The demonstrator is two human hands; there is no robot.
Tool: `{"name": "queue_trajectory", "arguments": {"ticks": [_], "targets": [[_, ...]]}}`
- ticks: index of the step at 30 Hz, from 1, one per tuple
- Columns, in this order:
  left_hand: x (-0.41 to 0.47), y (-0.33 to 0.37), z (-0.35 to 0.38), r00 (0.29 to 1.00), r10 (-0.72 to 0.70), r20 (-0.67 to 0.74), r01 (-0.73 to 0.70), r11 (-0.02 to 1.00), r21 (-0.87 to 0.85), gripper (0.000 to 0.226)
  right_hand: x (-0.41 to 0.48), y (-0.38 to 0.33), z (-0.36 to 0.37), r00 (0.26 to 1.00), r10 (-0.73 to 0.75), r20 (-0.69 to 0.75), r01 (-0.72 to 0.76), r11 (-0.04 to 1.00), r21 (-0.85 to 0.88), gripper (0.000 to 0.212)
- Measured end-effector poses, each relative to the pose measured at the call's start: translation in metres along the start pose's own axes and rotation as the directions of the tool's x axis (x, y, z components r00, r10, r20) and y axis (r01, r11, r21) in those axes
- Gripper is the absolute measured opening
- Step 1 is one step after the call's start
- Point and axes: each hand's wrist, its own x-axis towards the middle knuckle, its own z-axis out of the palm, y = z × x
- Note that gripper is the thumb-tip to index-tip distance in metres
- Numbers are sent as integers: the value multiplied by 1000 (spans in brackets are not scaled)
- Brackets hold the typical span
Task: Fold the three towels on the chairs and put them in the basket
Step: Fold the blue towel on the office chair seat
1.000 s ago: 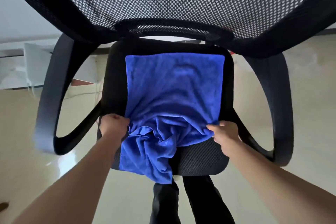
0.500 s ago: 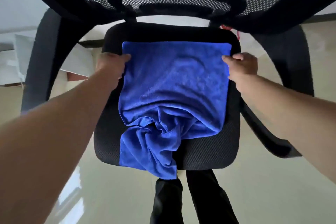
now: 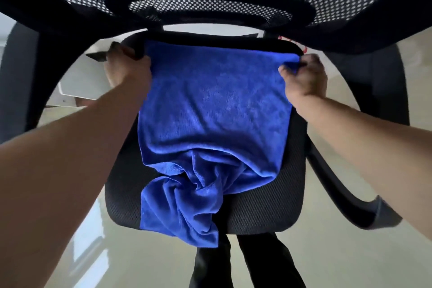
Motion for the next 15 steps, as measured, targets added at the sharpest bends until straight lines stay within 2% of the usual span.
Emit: {"name": "queue_trajectory", "arguments": {"ticks": [1,3,5,7,8,9,11,13,15], "targets": [[-16,-1,-3,997,72,9,-73,995,70,17,-10,2,-2,997,-66,-35,65,997,-38,30],[-50,-10,-8,980,172,102,-183,978,105,16,-38,9,-5,973,-211,-96,205,976,-73,30],[-80,-30,-13,947,199,251,-242,958,156,18,-67,22,-5,960,-279,-29,279,960,-5,29],[-100,-56,-21,919,156,361,-245,945,217,31,-96,40,0,955,-227,192,227,974,25,30],[-108,-68,-26,922,136,362,-225,951,214,38,-110,49,1,939,-191,286,198,980,5,34],[-117,-78,-33,934,128,335,-205,957,204,40,-123,58,0,934,-171,314,182,983,-8,39],[-136,-94,-53,964,123,234,-169,968,188,37,-149,71,-9,967,-124,221,120,992,31,43],[-155,-111,-70,981,78,178,-112,975,191,26,-174,81,-19,993,-26,114,14,994,105,35],[-171,-131,-79,978,-65,198,22,977,214,22,-196,92,-19,973,185,136,-203,970,132,18]]}}
